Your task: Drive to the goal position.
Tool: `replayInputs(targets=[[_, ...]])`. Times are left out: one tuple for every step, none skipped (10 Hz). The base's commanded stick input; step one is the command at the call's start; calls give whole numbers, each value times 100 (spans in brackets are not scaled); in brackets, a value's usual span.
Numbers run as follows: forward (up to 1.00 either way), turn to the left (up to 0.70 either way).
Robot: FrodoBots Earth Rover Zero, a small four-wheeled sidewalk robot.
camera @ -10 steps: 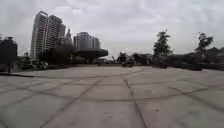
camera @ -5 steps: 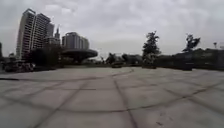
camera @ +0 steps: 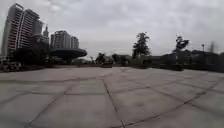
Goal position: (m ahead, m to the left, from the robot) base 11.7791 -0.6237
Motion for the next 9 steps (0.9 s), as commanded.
replayInputs(targets=[[100,-38],[100,-38],[100,-38],[100,-38],[100,-38],[100,-38],[100,-38],[100,-38],[100,-38]])
